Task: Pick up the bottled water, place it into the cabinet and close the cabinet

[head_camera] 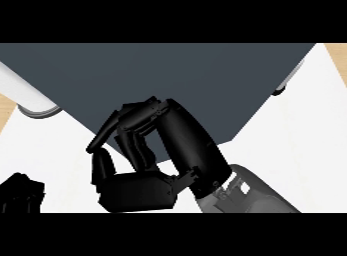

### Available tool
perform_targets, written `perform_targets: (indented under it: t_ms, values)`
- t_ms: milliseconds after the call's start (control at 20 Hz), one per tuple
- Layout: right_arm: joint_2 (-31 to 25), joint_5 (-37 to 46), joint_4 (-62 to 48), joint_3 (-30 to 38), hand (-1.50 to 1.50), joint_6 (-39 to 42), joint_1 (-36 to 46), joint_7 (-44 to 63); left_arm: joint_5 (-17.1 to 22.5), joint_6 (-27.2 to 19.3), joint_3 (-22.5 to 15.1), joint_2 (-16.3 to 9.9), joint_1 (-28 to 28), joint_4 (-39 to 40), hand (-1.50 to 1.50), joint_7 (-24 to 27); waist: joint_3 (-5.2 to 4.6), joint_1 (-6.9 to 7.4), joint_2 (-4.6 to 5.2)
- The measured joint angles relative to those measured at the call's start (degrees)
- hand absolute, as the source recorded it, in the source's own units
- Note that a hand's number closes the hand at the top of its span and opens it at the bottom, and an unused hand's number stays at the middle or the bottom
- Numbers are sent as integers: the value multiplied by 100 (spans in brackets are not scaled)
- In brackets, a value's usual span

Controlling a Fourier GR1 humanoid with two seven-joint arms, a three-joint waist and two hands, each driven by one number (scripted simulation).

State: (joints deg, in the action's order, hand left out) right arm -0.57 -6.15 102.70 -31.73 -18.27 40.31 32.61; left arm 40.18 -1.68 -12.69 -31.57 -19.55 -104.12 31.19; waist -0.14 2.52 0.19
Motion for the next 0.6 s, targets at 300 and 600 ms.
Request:
perform_targets:
  t_ms: [300,600]
  values:
    - [48,-801,-1620,909,150,692,553,-786,45,362,210,-55,-212,87,150,111,5,-43,0]
    - [-85,-1225,-2410,1256,150,1754,719,-1514,78,419,350,-66,-284,-34,150,46,-11,-12,-168]
